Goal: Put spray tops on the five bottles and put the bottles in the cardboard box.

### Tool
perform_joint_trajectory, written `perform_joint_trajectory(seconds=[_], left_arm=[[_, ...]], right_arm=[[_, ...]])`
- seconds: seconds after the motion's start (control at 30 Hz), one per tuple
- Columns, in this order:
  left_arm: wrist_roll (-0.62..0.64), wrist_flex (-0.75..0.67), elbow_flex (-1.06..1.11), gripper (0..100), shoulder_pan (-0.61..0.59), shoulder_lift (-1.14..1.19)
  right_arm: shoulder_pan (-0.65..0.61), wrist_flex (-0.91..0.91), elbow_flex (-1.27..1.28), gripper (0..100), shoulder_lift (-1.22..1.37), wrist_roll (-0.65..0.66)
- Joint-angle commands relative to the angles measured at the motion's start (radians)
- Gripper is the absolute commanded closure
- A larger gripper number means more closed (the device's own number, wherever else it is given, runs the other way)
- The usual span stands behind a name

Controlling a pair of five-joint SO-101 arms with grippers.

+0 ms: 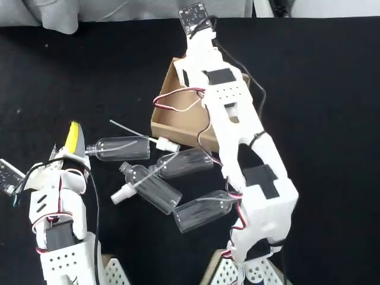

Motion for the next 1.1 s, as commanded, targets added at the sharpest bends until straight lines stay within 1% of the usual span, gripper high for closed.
perform_joint_trajectory(seconds=[0.0,0.23,0.47,1.07], left_arm=[[0.000,-0.021,0.019,76,-0.008,-0.015],[0.000,-0.021,0.019,76,-0.007,-0.015],[0.000,-0.021,0.019,76,-0.007,-0.015],[0.000,-0.021,0.019,76,-0.008,-0.015]], right_arm=[[-0.020,0.000,-0.101,87.4,0.012,-0.006],[-0.023,0.000,-0.200,87.4,0.116,-0.006],[-0.060,0.002,-0.277,87.4,0.209,-0.006],[-0.069,0.020,-0.297,87.0,0.232,-0.006]])
